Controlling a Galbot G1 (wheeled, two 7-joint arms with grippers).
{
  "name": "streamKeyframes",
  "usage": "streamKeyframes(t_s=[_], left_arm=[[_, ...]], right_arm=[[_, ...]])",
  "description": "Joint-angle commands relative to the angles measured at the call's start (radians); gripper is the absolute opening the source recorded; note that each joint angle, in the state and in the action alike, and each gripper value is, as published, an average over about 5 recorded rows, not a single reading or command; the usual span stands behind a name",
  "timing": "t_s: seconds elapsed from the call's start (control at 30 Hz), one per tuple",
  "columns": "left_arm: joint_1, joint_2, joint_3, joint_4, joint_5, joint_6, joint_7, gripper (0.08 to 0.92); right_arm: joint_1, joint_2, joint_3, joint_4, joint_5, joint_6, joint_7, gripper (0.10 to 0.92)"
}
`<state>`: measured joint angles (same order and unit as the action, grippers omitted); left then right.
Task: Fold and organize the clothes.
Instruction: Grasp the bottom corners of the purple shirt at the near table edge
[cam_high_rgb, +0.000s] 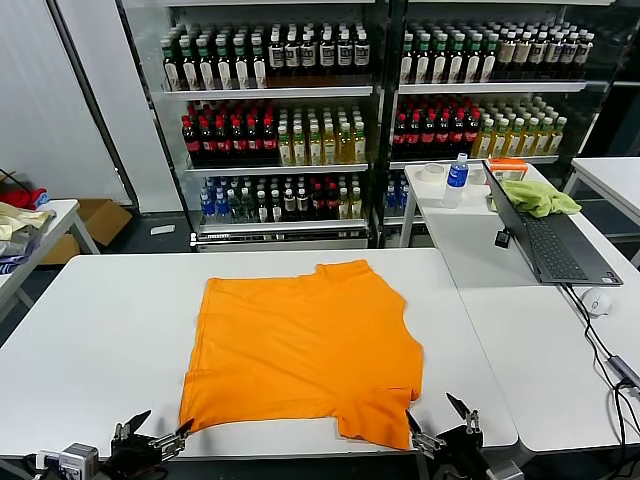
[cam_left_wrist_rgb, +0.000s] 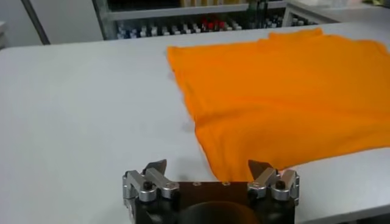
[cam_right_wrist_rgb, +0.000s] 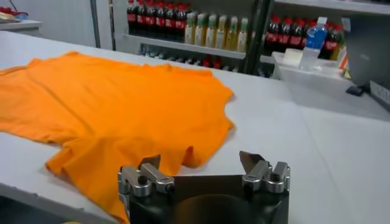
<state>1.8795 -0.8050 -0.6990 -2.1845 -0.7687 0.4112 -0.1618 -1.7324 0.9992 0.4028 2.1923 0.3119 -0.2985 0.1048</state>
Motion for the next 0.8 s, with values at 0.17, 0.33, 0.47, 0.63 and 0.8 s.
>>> streamKeyframes(t_s=[0.17,0.33,0.47,0.63,0.8], left_arm=[[-0.032,-0.010,0.021,0.006,-0.021,0.029,-0.018,0.823],[-0.034,-0.024,0.024,0.004,-0.024,0.027,-0.013,0.823],[-0.037,-0.028,0.035,0.005,-0.025,0.026,-0.013,0.823],[-0.044,-0.033,0.054,0.011,-0.013,0.025,-0.030,0.823],[-0.063,-0.039,0.087,0.029,0.001,0.009,-0.074,0.823]], right_arm=[[0.012,-0.012,-0.044,-0.006,0.009,-0.033,0.003,0.823],[0.002,-0.015,-0.048,0.005,0.007,-0.042,0.005,0.823],[0.005,-0.012,-0.055,0.002,0.007,-0.044,0.008,0.823],[0.005,0.000,-0.064,-0.009,0.007,-0.045,0.025,0.823],[0.005,0.009,-0.068,-0.012,0.008,-0.048,0.037,0.823]])
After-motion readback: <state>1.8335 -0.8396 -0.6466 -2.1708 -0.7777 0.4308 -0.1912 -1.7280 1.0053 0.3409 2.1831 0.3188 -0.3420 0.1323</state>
